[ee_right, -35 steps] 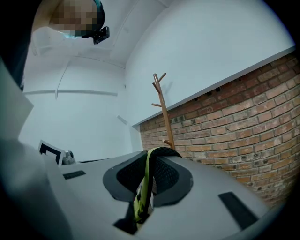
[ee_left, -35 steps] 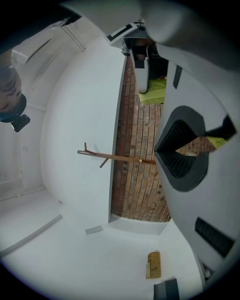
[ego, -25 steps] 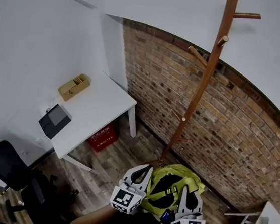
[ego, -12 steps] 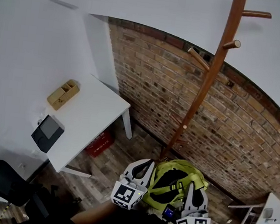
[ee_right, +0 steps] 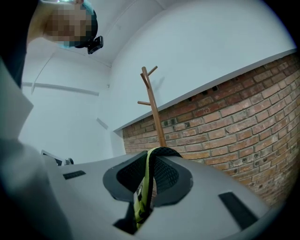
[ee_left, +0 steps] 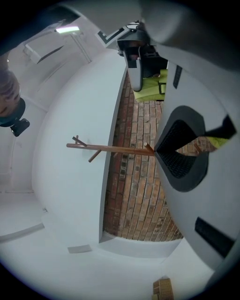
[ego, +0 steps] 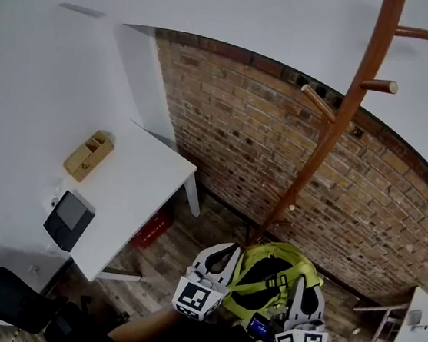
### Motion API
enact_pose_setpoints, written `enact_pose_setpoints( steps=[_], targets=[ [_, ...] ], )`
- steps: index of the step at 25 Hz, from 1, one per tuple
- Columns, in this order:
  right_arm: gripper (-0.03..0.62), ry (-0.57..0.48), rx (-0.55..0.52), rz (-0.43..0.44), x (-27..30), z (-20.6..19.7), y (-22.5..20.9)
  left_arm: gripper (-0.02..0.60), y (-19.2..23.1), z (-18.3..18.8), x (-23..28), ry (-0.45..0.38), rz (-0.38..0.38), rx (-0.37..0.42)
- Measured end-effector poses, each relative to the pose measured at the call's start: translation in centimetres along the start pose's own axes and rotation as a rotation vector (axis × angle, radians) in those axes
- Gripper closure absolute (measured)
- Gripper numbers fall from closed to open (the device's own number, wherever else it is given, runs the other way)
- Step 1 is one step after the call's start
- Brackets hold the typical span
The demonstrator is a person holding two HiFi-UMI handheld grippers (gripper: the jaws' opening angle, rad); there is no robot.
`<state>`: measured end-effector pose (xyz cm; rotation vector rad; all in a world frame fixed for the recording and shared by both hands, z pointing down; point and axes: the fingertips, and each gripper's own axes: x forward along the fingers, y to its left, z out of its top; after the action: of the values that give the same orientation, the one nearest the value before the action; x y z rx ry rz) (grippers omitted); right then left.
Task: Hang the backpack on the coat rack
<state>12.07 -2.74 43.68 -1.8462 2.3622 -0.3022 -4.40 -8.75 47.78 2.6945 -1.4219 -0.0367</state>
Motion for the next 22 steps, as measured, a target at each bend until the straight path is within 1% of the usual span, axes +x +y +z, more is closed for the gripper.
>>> enact_pose_setpoints(
  steps=[5,11,18,22],
  targets=[
    [0.554,-0.016,0.017,-0.036,1.3,-0.1,0.3,0.575,0.8,-0.1,0.8,0.004,-0.061,0.01],
    [0.554,-0.01,0.021,-0.013,2.6,-0.1,0.4,0.575,0.9,-0.2,2.4,0.011,-0.028,0.01],
    [0.554,0.02,0.01,0.05,4.0,-0.3,0.3,0.575,-0.2,-0.2,4.2,0.034,0.004,-0.005],
    [0.554,0.034,0.011,0.043,5.2,-0.8,-0.5,0.575,-0.2,0.7,5.7,0.026,0.006,-0.006]
  ],
)
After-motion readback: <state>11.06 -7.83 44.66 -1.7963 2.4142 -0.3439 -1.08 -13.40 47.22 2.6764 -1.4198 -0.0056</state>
